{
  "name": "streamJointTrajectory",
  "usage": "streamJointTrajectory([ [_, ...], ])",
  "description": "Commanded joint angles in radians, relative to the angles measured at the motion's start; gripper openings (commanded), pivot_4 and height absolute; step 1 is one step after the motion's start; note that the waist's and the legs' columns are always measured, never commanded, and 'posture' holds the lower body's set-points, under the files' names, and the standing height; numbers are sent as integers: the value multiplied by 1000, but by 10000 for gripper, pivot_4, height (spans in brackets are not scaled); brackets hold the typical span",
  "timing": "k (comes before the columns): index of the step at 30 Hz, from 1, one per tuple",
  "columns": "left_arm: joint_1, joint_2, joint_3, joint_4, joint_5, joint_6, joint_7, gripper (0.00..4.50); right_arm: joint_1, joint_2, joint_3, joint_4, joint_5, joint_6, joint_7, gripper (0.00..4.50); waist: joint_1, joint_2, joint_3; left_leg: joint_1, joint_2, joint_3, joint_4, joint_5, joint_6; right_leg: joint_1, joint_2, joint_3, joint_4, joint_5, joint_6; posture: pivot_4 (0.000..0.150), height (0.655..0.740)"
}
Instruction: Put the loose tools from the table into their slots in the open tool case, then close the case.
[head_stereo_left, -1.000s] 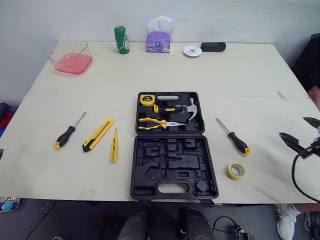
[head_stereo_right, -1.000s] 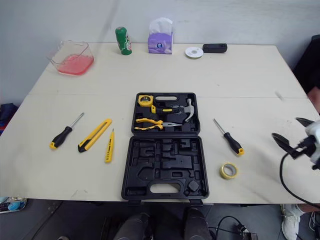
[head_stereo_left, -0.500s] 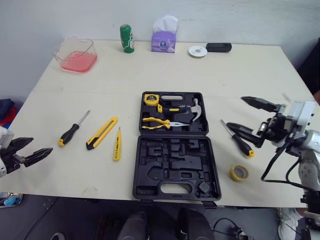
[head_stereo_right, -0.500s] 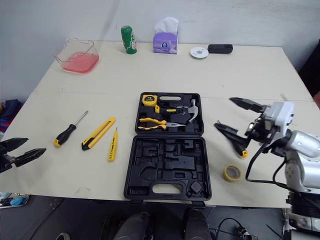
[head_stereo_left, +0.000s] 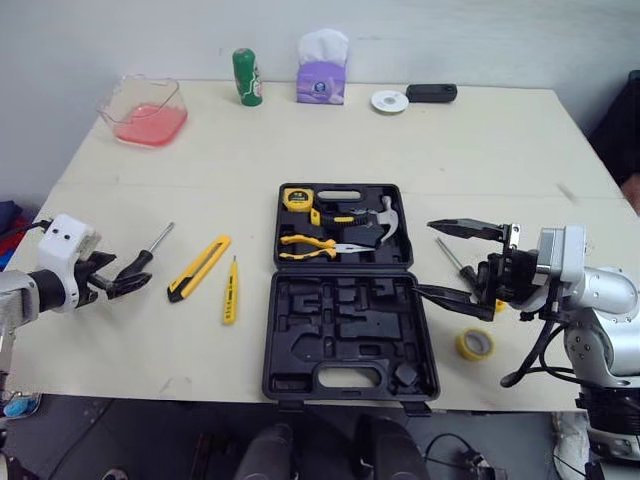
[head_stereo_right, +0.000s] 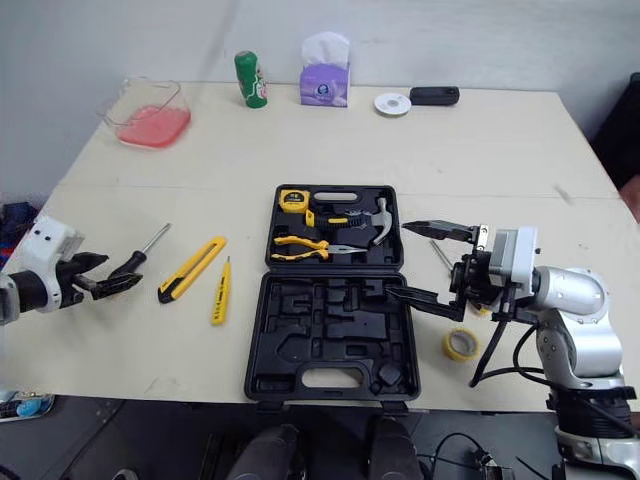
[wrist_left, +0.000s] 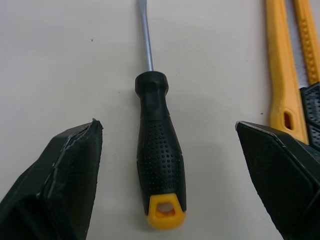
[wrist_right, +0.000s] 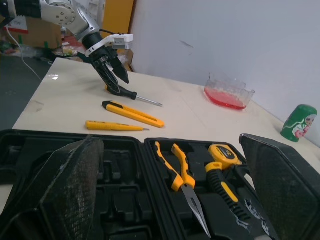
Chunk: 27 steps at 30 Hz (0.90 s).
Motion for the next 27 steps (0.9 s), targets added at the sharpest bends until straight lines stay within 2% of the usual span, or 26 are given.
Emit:
streamJointTrajectory([
  [1,-16,-8,-19,31,29,-18,-2,44784,0,2,-23,-23,4,-19,-4,45000,0,0,0,0,0,0,0,0,0,0,0,0,0,0,0,1500,7400],
  [11,-6,-36,-36,137,56,-37,-14,44784,6,-8,-21,-46,1,-8,-20,45000,3,0,0,1,1,0,2,0,-1,0,0,1,3,0,0,1500,7400],
  [14,-16,-37,-37,162,61,-47,-17,36974,-2,-7,-17,-56,6,7,-33,45000,1,0,0,2,1,1,2,1,-2,0,0,2,5,0,0,1500,7400],
  [18,-25,-39,-40,185,66,-67,-27,18343,-4,-10,-6,-72,6,19,-23,45000,2,0,0,3,1,1,2,1,-2,0,0,3,5,0,-1,1500,7400],
  [19,-25,-38,-39,188,67,-71,-27,12531,-2,-12,-4,-75,5,17,-18,45000,2,0,0,3,1,1,2,1,-2,0,0,4,5,0,-1,1500,7400],
  [20,-25,-39,-35,191,67,-73,-24,10474,-1,-14,-2,-78,4,14,-10,45000,2,0,0,2,1,1,2,1,-2,0,0,5,5,0,-1,1500,7400],
  [27,-25,-9,6,177,55,-142,-44,10317,9,-22,5,-124,51,73,21,45000,0,0,0,3,2,1,2,1,-2,0,1,6,5,0,-1,1500,7400],
])
